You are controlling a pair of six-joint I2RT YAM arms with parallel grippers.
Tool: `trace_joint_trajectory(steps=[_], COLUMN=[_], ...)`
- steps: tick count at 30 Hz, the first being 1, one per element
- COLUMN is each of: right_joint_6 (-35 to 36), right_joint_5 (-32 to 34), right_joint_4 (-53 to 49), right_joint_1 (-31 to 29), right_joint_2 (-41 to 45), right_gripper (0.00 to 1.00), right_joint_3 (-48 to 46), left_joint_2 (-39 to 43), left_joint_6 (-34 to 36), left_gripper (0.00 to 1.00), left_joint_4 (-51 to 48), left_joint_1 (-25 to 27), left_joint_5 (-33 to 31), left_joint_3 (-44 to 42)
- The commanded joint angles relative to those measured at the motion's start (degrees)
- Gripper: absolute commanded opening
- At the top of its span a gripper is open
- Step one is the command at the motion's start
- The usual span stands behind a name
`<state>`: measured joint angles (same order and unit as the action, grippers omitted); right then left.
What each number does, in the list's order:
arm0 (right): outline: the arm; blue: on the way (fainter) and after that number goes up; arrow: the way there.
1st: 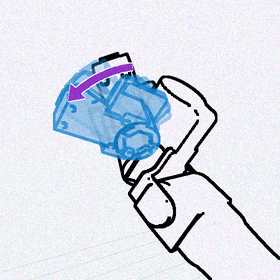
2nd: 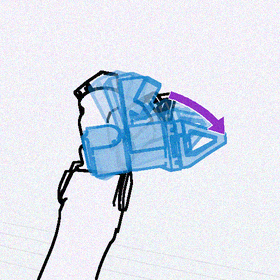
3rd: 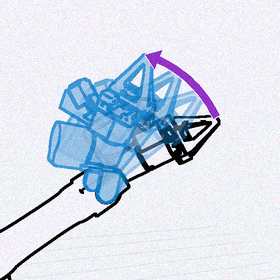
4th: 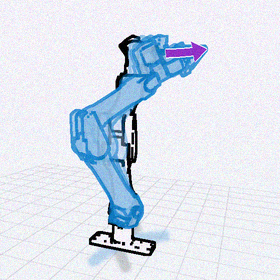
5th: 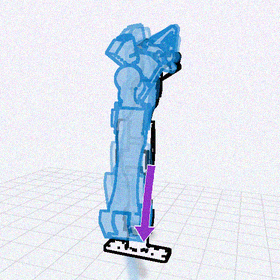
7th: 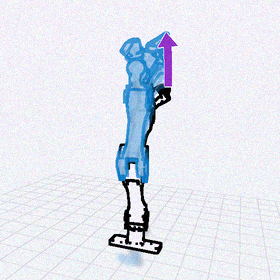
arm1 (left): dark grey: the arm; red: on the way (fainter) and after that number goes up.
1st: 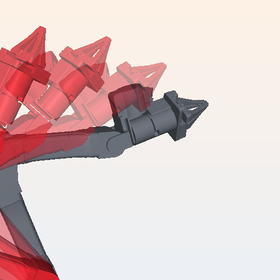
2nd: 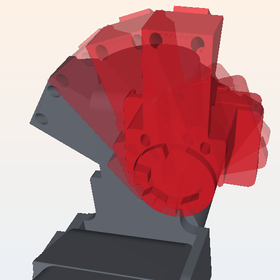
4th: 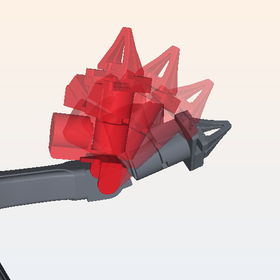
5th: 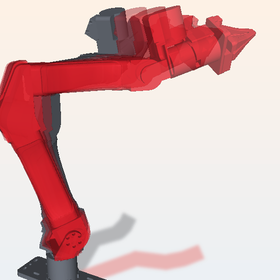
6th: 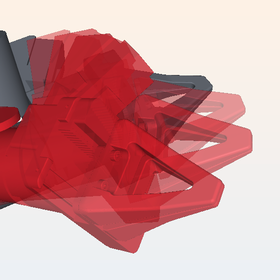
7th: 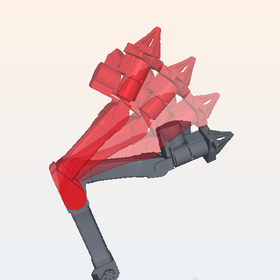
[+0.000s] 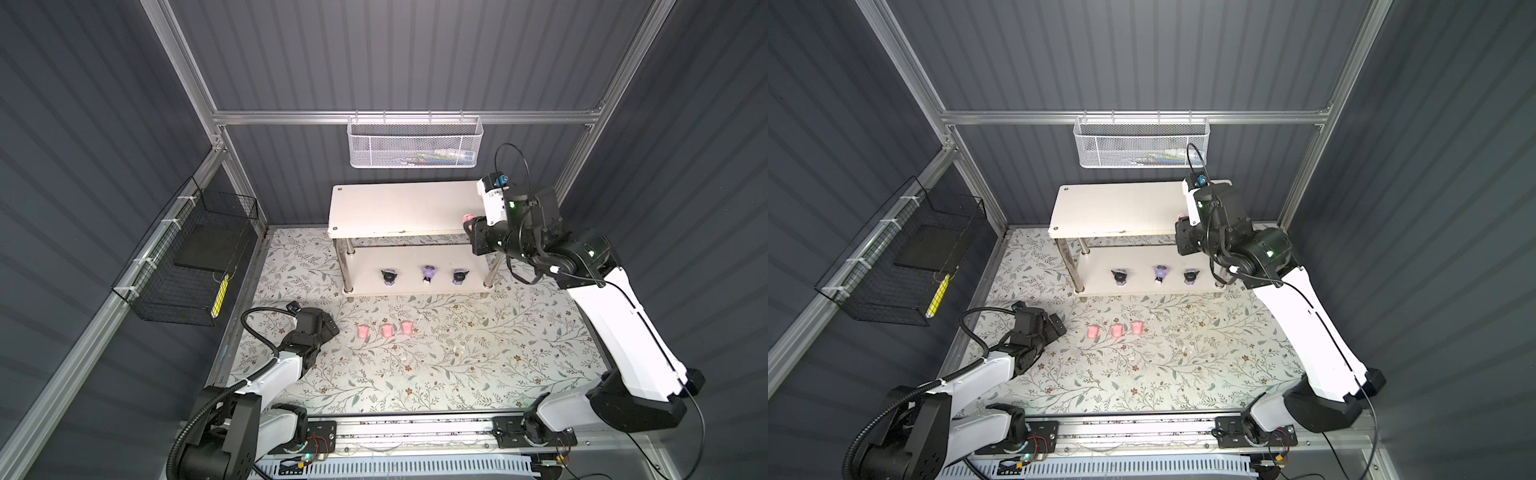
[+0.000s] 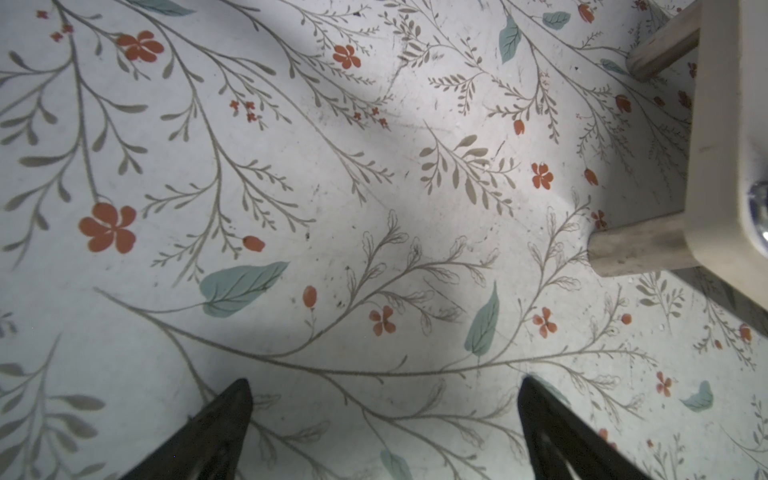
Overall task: Place and organize the plastic toys onto the shelf
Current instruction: 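Lift the pink pig with the right gripper up over the top shelf, then lower the pink pig beside the other pig and open the right gripper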
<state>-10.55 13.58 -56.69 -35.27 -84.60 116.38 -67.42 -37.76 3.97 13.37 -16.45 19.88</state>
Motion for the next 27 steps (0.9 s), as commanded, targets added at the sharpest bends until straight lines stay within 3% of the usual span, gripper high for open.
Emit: trace_joint_trajectory(steps=[1, 12, 27], right_joint_6=[2.7, 4.34, 2.86], right_joint_5=[-0.95, -2.45, -4.13], right_joint_4=[-0.38, -1.89, -1.56], right_joint_1=[2.83, 8.41, 12.06], right_joint_2=[-3.82, -15.93, -19.2], right_gripper=[0.29, 0.3, 0.3], right_joint_3=[4.12, 13.48, 13.83], left_joint_2=[-0.54, -1.85, -4.11], left_joint_6=[0.41, 0.25, 0.31], left_gripper=[1.0, 1.0, 1.0], left_joint_4=[0.49, 1.75, 2.96], left_joint_1=[0.08, 0.08, 0.08], left_joint_5=[-0.39, -0.28, 0.06], left_joint_3=[1.22, 0.59, 1.04])
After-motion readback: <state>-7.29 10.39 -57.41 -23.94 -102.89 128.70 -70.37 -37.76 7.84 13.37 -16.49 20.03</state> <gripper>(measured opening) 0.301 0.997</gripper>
